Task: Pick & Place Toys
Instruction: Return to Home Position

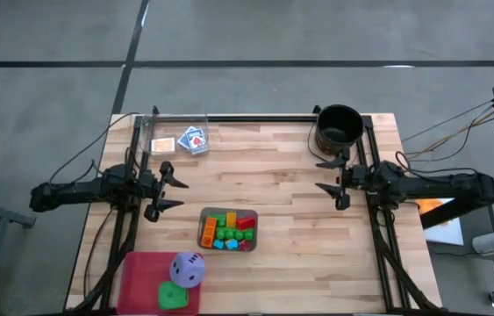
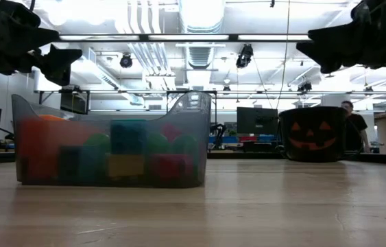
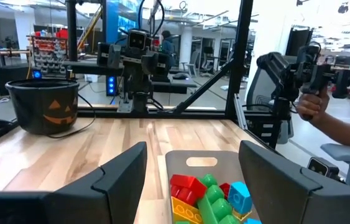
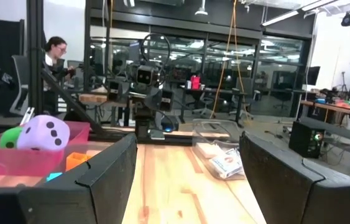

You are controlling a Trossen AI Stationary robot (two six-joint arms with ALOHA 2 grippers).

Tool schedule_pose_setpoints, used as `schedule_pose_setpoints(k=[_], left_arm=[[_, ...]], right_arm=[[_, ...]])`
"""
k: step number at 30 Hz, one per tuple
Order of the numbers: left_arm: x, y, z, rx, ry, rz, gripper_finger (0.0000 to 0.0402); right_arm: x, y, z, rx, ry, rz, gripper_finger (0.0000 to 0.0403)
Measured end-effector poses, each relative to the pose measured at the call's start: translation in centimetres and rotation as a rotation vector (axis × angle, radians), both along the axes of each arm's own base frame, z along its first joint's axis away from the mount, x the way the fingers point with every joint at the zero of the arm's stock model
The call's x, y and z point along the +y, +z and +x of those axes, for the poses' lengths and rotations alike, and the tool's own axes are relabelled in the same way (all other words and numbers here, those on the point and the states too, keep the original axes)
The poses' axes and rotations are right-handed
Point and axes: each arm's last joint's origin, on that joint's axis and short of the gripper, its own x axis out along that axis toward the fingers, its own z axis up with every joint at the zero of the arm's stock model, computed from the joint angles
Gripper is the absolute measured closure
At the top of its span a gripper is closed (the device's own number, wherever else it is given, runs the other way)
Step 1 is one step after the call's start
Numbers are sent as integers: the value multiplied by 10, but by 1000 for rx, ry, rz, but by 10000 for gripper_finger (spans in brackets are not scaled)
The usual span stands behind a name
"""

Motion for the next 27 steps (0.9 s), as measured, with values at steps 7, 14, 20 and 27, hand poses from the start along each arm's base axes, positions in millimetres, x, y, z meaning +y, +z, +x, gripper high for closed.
schedule_pose_setpoints(k=[7, 14, 20, 27], left_arm=[[0, 0, 0, 4, 2, -8, 142], [0, -1, 0, 16, 2, -22, 142], [0, -2, 0, 27, 3, -33, 142], [0, -2, 0, 30, 11, -33, 142]], right_arm=[[0, 0, -14, 7, -43, 9, 121], [2, 0, -28, -27, -59, -2, 121], [-1, -5, -27, 30, -131, 7, 121], [-1, -16, -26, 143, -139, 16, 121]])
